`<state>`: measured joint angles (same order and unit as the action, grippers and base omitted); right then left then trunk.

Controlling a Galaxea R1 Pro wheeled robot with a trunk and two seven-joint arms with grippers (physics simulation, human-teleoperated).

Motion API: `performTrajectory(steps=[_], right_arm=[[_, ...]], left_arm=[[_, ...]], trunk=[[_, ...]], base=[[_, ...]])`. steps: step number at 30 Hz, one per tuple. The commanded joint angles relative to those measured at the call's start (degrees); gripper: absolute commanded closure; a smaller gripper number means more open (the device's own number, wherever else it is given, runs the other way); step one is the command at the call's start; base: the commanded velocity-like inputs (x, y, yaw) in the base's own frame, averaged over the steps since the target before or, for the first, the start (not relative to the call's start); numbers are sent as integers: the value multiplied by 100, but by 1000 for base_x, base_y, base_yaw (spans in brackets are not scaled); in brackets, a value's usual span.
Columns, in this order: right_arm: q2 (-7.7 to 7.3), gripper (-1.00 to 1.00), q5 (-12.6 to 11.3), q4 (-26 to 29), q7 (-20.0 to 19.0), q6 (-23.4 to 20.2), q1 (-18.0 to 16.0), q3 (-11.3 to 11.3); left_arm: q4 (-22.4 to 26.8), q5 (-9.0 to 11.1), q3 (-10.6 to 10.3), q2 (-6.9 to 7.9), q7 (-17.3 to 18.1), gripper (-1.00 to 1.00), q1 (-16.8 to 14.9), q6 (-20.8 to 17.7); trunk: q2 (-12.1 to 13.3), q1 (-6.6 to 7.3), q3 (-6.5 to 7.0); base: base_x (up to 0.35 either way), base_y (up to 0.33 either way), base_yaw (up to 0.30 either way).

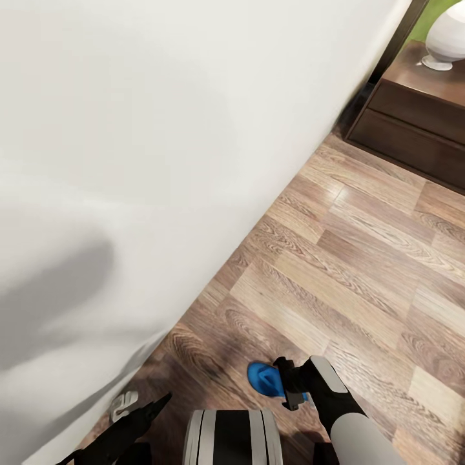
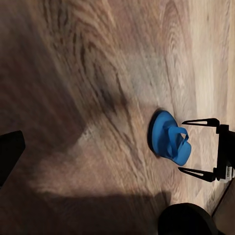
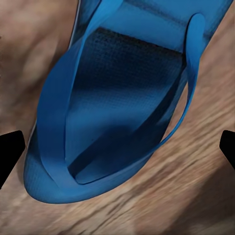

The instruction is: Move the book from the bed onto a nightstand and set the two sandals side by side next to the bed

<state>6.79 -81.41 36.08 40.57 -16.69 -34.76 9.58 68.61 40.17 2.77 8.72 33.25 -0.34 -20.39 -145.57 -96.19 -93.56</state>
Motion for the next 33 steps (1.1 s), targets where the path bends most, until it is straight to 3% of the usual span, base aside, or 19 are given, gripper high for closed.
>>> performTrajectory(steps=[1,33], right_arm=[[6,-100,3,8,30,-37,-1,35],[6,-100,3,7,30,-37,-2,35]], left_arm=[[2,52,5,0,10,-100,-1,-53],[-2,52,5,-2,10,-100,-1,-53]], trunk=[[-1,1,-3],[-1,1,-3]], base=[[0,0,0],[11,0,0]])
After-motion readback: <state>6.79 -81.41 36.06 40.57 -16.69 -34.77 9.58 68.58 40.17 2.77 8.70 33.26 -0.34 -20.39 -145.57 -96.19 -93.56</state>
